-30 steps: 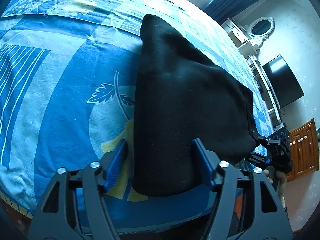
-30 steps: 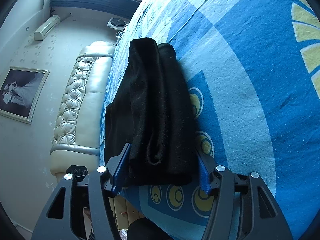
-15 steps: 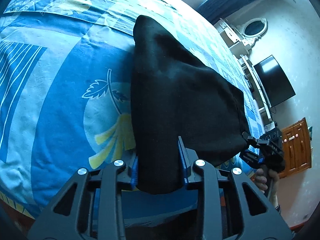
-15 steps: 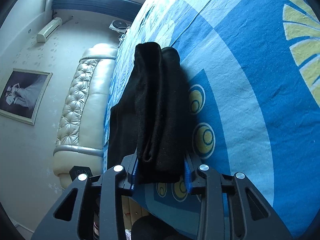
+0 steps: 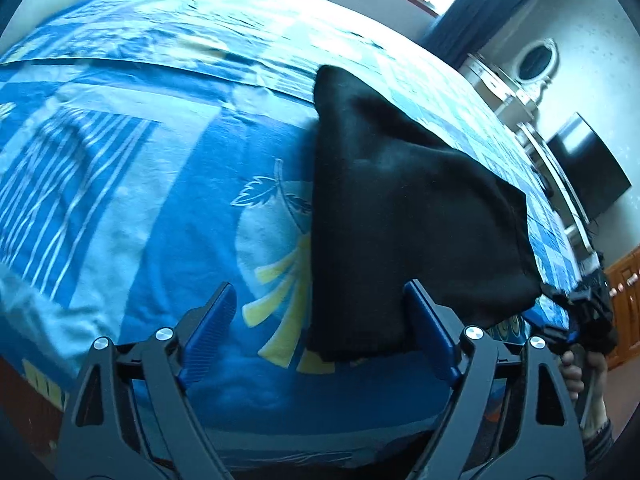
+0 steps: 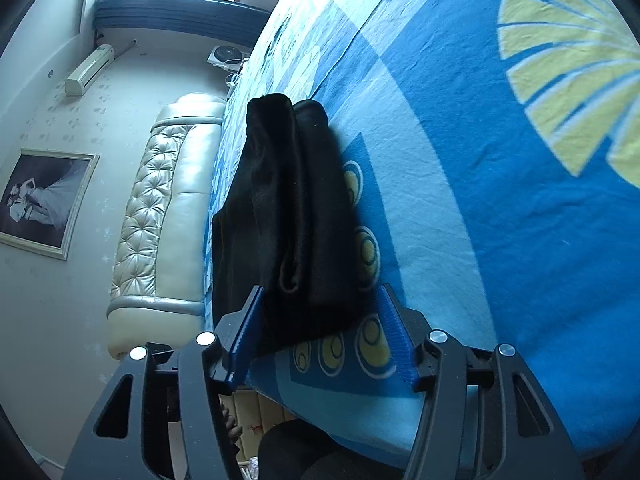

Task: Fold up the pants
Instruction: 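Lay the folded pants flat and open both grippers, pulling them away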

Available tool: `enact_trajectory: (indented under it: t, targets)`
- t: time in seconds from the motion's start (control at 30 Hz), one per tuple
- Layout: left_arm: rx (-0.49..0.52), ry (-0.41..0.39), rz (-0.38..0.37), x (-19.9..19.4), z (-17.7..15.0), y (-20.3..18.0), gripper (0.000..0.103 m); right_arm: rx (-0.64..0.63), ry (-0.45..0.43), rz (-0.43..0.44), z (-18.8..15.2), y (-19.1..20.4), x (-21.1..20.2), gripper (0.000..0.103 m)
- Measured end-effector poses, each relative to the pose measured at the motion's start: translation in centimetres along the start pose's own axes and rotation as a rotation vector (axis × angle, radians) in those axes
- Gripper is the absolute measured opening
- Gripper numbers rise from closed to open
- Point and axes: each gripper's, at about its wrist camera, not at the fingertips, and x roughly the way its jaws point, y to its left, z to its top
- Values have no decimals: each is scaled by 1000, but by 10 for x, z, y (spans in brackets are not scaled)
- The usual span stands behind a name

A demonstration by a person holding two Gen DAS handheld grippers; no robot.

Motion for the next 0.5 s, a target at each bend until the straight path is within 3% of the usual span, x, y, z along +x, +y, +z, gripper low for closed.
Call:
enact_trajectory:
  t: [0.27, 0.5]
  targets:
    - [-18, -84, 83, -33, -21, -14, 91, -145, -45, -251, -26, 23, -12, 74]
    - [59, -136, 177, -64, -38, -37, 95, -314, -92, -477, -59, 47, -12, 75]
